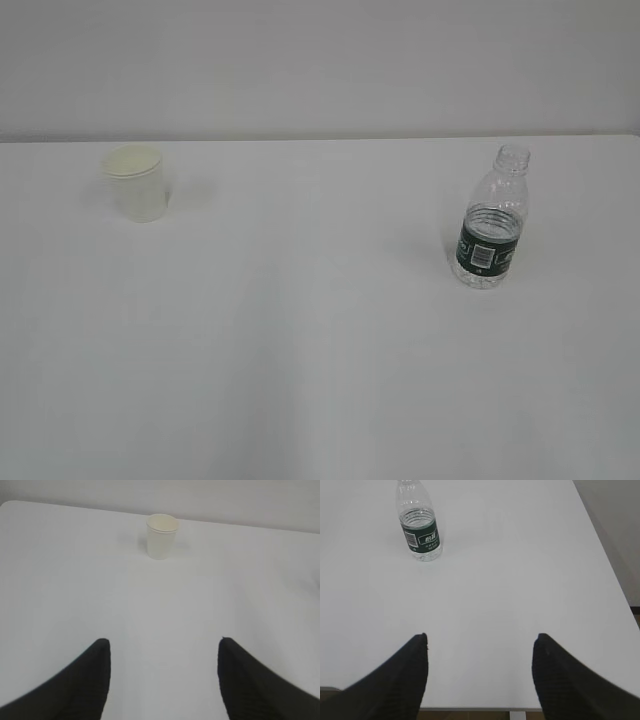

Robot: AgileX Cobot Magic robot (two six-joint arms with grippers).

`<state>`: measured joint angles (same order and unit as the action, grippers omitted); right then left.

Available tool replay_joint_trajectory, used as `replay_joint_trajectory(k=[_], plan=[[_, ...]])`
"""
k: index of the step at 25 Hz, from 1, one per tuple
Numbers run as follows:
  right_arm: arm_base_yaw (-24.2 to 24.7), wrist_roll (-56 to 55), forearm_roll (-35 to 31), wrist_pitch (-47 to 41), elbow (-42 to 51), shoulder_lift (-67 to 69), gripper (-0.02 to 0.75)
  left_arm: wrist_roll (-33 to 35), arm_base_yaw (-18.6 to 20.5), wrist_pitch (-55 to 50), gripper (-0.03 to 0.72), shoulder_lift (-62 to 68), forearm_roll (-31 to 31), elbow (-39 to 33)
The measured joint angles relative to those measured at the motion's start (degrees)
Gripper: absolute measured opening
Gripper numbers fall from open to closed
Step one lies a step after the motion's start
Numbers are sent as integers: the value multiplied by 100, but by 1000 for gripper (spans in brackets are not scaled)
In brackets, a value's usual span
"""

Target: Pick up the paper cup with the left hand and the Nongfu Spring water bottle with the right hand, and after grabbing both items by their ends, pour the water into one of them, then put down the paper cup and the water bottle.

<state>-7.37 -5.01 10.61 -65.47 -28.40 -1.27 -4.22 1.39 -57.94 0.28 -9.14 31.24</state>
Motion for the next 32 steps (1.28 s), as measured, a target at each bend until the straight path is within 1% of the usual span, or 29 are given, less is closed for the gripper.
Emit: replay_joint_trajectory(k=[32], plan=[[0,0,0,0,0,0,496,0,0,67,467,0,0,0]])
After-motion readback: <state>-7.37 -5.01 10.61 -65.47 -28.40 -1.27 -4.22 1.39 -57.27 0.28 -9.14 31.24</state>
